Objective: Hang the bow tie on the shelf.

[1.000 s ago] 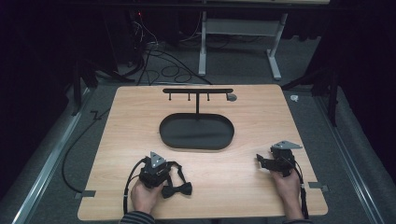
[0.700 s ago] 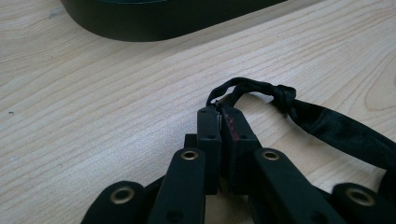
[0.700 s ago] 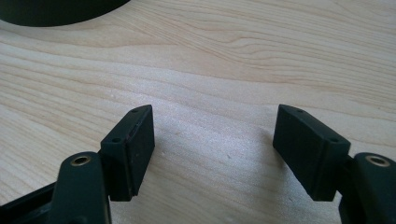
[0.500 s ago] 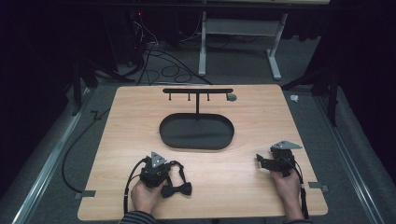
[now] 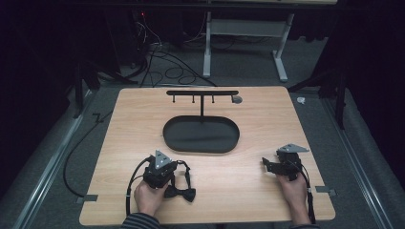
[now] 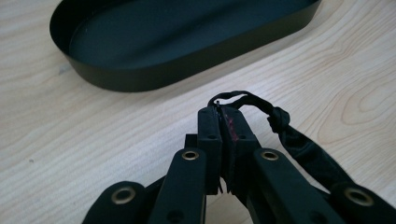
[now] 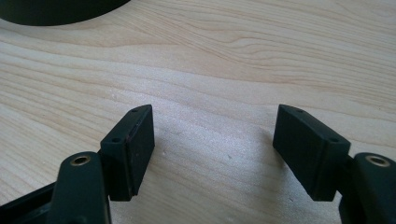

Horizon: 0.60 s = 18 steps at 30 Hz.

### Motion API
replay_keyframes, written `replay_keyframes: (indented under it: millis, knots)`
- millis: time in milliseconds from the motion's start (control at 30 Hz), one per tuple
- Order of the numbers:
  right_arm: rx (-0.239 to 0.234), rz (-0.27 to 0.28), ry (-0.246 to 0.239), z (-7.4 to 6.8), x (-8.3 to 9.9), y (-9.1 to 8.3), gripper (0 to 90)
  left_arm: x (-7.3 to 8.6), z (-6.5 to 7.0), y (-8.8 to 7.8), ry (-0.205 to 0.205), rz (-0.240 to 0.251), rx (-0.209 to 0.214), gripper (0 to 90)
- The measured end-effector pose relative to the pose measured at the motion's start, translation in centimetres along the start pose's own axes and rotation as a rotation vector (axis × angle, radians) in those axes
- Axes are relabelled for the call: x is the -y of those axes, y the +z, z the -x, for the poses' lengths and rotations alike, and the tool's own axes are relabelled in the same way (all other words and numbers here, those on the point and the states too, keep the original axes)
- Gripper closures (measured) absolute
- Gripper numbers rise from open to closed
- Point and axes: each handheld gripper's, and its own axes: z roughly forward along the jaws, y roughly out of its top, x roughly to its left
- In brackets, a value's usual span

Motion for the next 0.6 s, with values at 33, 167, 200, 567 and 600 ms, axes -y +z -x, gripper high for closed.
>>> replay_keyframes:
  millis: [33, 167, 200, 567, 600]
  knots:
    - [0.000, 0.000, 0.000, 0.0, 0.0, 0.0, 30.8, -0.4, 0.2, -0.2, 0.009, 0.013, 0.001, 86.8]
    - [-0.001, 0.000, 0.000, 0.0, 0.0, 0.0, 30.8, -1.0, 0.4, -0.7, 0.020, 0.032, 0.005, 86.8]
    - [-0.001, 0.000, 0.000, 0.0, 0.0, 0.0, 30.8, -1.1, 0.5, -0.8, 0.024, 0.038, 0.007, 86.8]
    - [-0.002, 0.000, 0.001, 0.0, 0.0, 0.0, 30.8, -2.5, 0.5, -1.7, 0.067, 0.067, 0.000, 86.9]
    - [-0.002, 0.000, 0.001, 0.0, 0.0, 0.0, 30.8, -2.7, 0.5, -1.8, 0.071, 0.068, -0.002, 86.8]
